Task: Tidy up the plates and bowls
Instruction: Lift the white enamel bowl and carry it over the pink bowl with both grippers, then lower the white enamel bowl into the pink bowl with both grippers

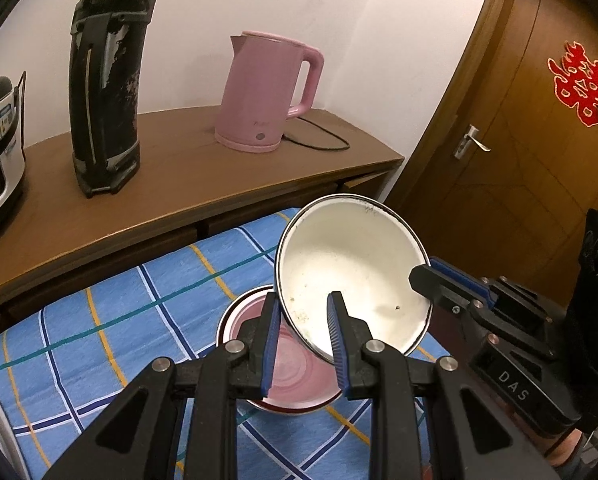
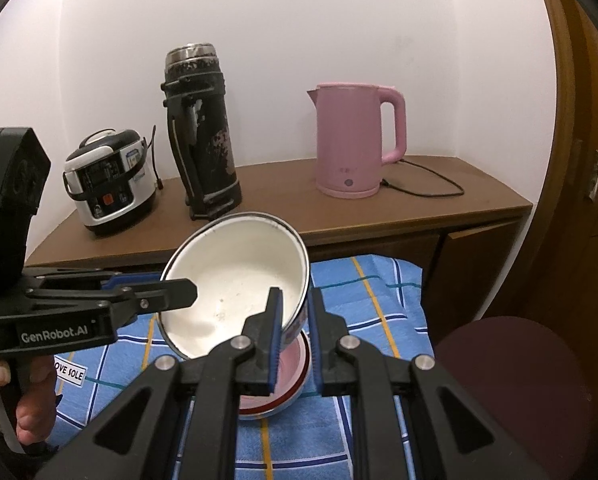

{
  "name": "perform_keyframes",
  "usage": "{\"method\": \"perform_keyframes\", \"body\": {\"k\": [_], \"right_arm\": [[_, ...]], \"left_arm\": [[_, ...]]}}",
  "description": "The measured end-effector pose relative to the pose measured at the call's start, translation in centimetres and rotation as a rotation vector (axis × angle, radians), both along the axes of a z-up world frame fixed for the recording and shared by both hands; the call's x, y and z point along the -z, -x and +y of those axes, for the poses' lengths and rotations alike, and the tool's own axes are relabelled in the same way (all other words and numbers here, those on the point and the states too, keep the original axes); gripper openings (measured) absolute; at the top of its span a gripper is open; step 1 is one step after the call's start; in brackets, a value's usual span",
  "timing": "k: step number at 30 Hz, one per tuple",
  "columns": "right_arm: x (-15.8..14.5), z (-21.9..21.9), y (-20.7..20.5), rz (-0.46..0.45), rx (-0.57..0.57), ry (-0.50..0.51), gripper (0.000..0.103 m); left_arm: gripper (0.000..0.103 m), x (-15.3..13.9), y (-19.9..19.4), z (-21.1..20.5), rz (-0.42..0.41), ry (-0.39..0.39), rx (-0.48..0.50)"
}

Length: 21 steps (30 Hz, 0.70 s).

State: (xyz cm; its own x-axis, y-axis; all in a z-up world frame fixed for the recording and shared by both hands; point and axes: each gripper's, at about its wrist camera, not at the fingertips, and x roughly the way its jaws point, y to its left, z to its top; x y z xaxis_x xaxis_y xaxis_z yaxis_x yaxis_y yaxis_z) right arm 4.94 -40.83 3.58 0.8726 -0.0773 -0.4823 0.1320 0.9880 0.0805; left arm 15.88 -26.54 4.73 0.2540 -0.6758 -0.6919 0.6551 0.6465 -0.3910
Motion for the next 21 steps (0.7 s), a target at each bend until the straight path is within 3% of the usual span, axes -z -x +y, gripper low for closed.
{"method": "perform_keyframes", "body": {"k": [21], "right_arm": [[1.5, 0.3, -1.7, 0.059, -0.021, -0.003, 0.013]], "left_arm": [[0.026, 2.5, -1.3, -0.3, 0.063, -0.061, -0.009]]}}
